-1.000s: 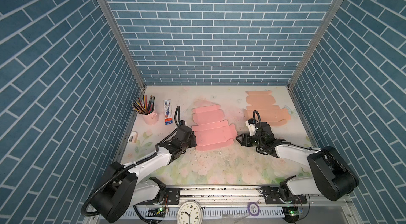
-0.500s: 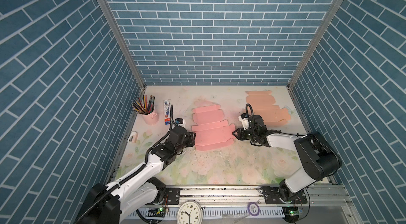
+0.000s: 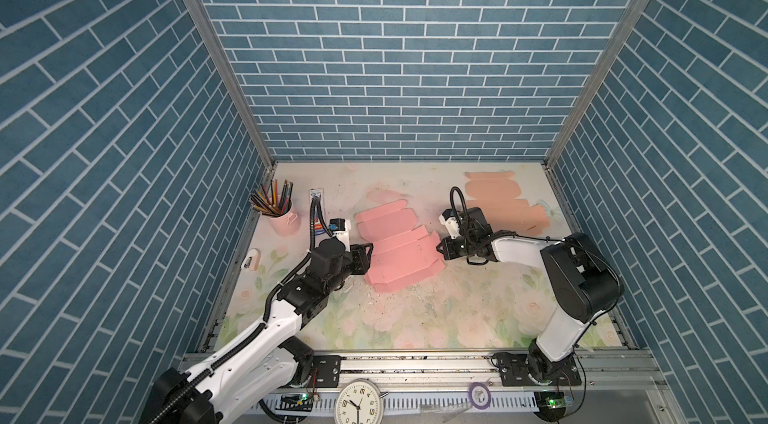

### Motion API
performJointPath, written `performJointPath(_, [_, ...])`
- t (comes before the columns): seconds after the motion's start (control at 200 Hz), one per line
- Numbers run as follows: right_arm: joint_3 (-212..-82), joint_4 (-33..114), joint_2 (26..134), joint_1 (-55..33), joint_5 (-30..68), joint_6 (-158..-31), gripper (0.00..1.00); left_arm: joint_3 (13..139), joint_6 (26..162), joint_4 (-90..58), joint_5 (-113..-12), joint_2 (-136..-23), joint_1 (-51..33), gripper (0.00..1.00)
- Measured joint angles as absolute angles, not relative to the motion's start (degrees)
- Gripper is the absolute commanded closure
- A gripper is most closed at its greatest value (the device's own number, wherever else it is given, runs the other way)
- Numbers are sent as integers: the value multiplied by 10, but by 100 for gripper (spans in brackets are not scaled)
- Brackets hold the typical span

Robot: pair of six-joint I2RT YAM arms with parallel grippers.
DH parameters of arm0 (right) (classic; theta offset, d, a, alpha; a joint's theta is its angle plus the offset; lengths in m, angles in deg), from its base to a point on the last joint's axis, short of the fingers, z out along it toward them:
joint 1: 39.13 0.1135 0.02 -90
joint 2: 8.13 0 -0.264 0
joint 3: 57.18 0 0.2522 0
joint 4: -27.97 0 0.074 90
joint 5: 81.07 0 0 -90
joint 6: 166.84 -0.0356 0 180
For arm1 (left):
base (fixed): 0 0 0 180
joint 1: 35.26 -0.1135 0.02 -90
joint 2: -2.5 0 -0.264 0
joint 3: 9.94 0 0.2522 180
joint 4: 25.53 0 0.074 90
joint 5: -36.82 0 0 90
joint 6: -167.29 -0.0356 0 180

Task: Fold the paper box

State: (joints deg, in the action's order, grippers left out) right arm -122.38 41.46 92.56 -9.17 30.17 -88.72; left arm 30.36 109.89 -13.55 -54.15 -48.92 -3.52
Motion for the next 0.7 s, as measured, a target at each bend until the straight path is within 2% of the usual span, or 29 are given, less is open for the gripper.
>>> performJointPath(0.38, [-1308, 516, 969, -104, 310, -747, 95, 308, 1092, -138, -542, -520, -35, 52])
performJointPath(0.54, [-1310, 525, 970, -124, 318, -734, 79, 337, 1082, -127, -548, -574, -35, 50])
performJointPath(0.695, [-1309, 526, 957, -131, 316, -738, 56, 360, 1074, -116, -549, -614, -38, 50])
